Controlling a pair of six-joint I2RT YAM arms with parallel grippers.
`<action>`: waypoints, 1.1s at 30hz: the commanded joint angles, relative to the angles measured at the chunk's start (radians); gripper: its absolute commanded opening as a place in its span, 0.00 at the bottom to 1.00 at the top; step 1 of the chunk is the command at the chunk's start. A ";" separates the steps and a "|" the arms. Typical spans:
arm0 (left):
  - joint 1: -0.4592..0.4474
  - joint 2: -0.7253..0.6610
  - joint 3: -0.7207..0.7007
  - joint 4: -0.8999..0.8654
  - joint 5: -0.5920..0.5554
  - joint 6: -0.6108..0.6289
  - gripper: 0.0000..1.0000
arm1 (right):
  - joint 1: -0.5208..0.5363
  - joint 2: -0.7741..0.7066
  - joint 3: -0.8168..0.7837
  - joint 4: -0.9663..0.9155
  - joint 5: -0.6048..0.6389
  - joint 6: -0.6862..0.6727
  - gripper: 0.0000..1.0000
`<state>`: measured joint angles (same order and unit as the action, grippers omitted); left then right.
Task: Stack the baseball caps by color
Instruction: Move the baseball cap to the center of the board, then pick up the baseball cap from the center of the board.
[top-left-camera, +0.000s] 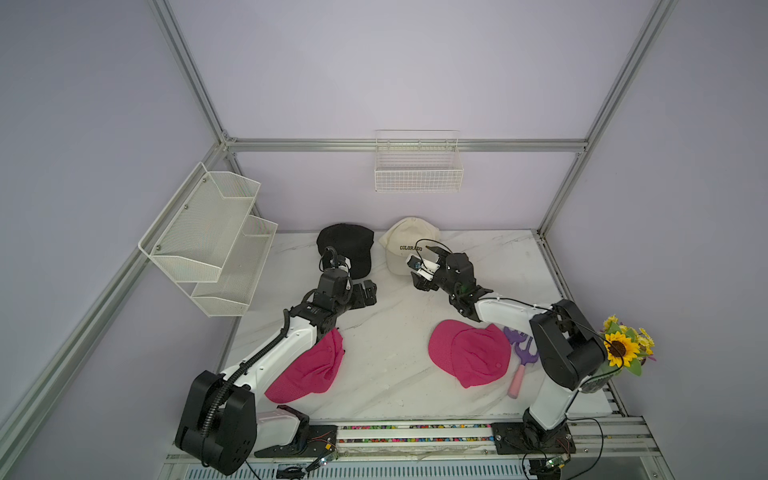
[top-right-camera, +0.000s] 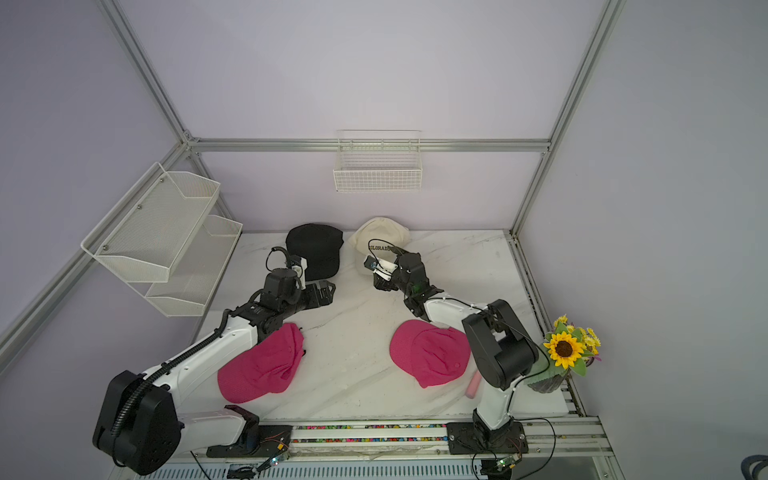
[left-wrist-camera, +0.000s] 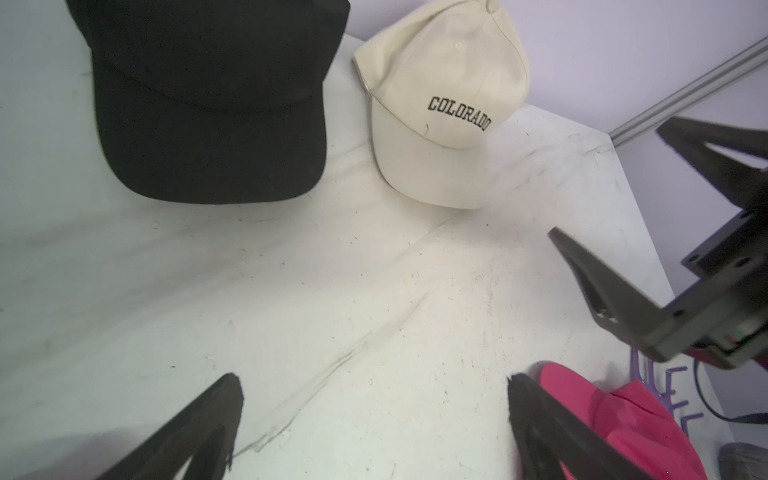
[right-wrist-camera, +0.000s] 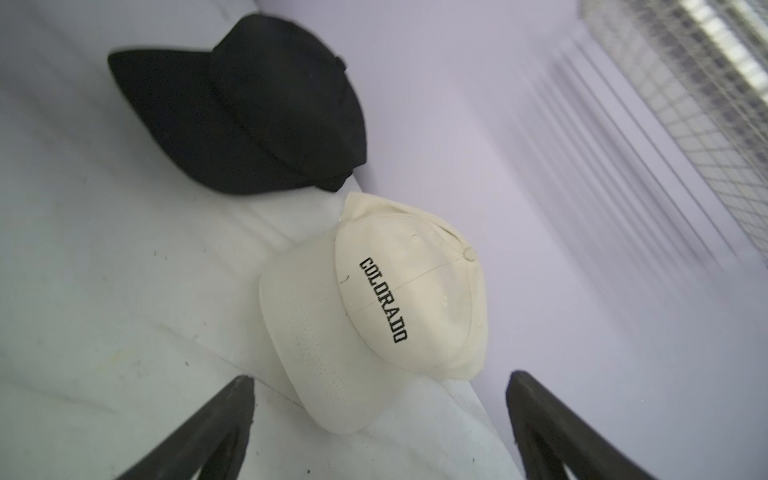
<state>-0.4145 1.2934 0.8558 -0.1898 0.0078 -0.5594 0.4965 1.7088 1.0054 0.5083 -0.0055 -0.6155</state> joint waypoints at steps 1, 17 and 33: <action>-0.047 0.019 0.008 0.056 0.050 -0.021 1.00 | 0.000 -0.106 -0.048 0.071 0.087 0.639 0.97; -0.192 0.178 0.011 0.105 0.231 -0.080 1.00 | -0.073 -0.733 -0.402 -0.352 0.088 1.335 0.97; -0.248 0.268 0.045 0.185 0.278 -0.119 1.00 | -0.084 -0.890 -0.409 -1.019 0.050 1.569 0.97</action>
<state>-0.6479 1.5421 0.8604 -0.0727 0.2497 -0.6556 0.4187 0.8490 0.6136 -0.3683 0.0429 0.8715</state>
